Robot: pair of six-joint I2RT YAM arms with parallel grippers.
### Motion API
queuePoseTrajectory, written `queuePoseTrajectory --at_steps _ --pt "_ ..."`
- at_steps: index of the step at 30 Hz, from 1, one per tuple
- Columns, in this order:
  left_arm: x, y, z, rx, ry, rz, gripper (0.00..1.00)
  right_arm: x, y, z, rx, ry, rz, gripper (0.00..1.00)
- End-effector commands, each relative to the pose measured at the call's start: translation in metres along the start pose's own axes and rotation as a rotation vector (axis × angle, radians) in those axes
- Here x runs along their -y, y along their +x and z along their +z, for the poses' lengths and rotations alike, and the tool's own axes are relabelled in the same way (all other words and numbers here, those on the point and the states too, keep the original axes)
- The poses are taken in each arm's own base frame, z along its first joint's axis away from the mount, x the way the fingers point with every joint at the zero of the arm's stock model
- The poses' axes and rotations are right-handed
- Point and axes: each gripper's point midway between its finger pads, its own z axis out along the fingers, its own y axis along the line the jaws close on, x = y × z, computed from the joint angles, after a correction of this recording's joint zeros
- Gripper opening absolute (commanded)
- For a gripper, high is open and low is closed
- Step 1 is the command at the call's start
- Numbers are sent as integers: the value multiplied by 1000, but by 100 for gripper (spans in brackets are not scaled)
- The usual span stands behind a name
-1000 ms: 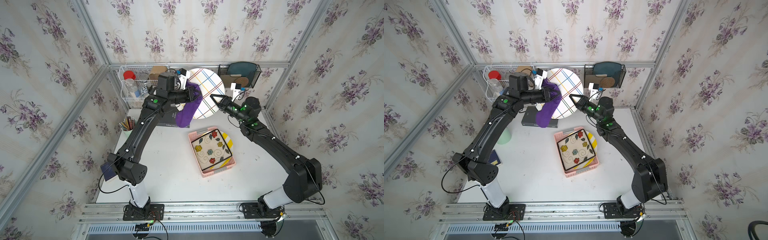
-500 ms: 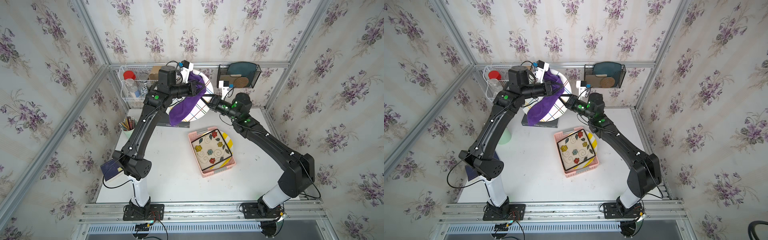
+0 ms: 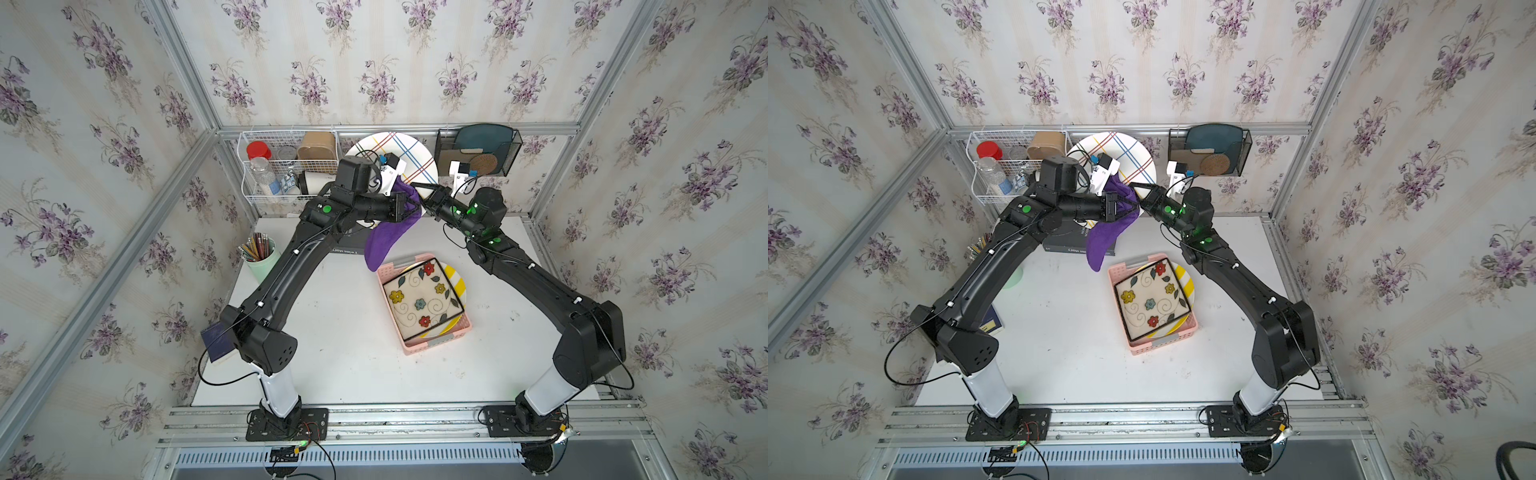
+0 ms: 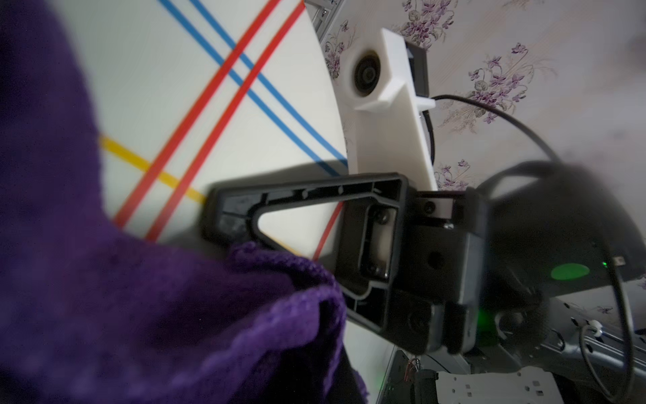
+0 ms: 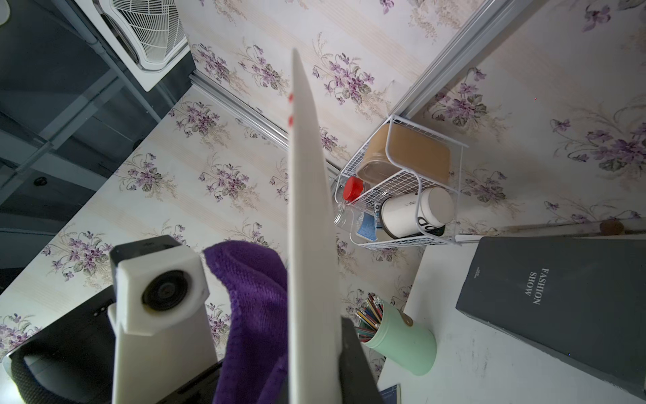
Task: Wipe the wet plate dry
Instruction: Wipe the plate with towel.
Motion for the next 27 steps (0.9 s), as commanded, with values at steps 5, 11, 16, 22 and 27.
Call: queuePoseTrajectory --at_steps 5,11,16,22,27 --pt "-120 -21 -60 86 -570 -100 0 -87 38 -16 -124 -252 -245 0" --pt "-69 -31 -18 50 -192 -78 0 -96 87 -6 -262 -276 -258 0" --pt "-32 -14 8 -27 -51 -33 0 -95 41 -8 -146 -261 -216 0" --pt "-99 -25 -36 72 -317 -168 0 -69 17 -32 -60 -188 -204 0" --pt "-87 6 -18 -33 -195 -203 0 -85 25 -19 -80 -262 -158 0"
